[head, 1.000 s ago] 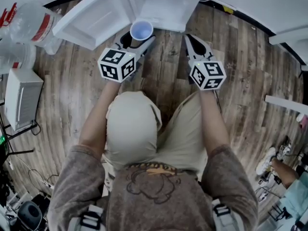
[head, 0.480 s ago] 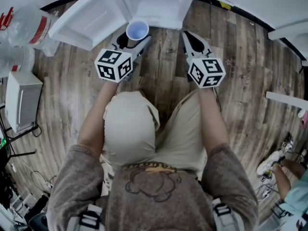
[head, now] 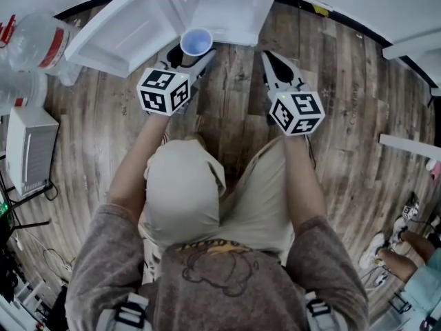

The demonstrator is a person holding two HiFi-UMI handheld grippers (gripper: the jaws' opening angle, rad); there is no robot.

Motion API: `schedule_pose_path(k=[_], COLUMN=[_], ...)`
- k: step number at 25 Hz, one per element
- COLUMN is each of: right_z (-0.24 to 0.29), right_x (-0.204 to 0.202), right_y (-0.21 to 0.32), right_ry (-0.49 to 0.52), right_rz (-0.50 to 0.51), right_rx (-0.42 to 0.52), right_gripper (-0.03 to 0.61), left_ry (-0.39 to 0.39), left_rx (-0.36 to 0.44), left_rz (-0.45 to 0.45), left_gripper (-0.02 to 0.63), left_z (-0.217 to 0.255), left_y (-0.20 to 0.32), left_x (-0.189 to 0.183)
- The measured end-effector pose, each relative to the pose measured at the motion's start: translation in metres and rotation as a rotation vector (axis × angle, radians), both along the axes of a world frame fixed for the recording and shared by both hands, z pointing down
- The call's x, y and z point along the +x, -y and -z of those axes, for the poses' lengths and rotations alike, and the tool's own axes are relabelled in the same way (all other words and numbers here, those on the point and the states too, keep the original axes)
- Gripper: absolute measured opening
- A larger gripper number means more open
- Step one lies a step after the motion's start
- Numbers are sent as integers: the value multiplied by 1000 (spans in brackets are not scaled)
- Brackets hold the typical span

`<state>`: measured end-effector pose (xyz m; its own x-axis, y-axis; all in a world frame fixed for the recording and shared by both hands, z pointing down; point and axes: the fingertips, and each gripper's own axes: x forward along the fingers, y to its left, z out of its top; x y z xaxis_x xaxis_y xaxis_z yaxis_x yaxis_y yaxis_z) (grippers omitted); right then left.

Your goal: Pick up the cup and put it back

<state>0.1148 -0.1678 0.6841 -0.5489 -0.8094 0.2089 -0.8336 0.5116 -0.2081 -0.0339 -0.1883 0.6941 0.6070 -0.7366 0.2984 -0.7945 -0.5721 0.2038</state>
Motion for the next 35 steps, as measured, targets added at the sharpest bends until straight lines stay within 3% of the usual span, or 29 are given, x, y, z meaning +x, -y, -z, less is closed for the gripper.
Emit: schedule_pose_path(k=[15, 22, 35], right_z=[5, 12, 16], right_x=[8, 20, 14], right_y=[-2, -4, 1], right_ry=[24, 48, 37], right_rz=[-10, -32, -43], right_rx=[1, 15, 14], right_gripper=[3, 3, 3], left_ry=[15, 46, 14], left_rx=[63, 60, -10], left_rz=[-7, 4, 54], left_gripper=[302, 302, 302], left_z=[-1, -32, -101], left_y=[97, 140, 200], left_x=[20, 24, 18])
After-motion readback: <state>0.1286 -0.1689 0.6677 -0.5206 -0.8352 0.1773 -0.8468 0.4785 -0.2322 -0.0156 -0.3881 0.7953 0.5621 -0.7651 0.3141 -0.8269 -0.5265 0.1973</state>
